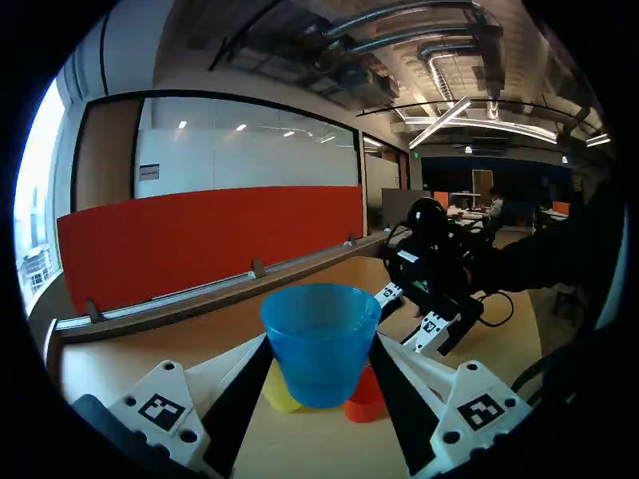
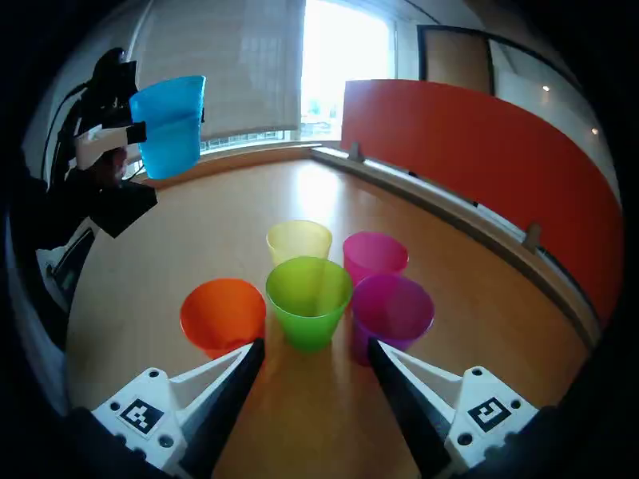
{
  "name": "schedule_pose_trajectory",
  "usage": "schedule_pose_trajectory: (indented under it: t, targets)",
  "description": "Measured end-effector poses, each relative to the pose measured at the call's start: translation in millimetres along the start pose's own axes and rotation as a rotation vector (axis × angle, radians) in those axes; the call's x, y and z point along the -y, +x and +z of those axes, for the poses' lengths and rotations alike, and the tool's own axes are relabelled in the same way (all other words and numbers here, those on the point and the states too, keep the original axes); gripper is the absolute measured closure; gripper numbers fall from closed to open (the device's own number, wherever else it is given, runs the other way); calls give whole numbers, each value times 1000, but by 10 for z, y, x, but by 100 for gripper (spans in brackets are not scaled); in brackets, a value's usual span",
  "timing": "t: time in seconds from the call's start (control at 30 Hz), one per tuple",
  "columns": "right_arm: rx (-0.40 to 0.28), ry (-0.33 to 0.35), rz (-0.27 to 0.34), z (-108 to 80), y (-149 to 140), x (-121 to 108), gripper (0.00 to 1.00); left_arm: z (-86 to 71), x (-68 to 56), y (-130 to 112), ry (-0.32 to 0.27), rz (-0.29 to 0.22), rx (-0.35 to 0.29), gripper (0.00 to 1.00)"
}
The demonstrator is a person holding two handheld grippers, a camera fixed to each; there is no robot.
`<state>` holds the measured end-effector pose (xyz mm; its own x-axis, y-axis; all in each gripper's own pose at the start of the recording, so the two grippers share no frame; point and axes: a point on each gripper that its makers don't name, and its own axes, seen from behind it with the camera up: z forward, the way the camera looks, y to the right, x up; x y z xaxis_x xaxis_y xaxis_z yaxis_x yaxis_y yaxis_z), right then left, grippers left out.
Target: Pour water
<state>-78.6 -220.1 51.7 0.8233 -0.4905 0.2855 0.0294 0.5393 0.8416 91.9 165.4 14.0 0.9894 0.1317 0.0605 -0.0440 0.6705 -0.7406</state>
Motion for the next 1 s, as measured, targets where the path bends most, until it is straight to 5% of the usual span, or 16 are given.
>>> schedule_pose_trajectory:
  t: [1.0]
  targets:
    - [0, 15, -3, 473, 197, 42, 0, -70, 148, -35, 24, -5, 2, 19]
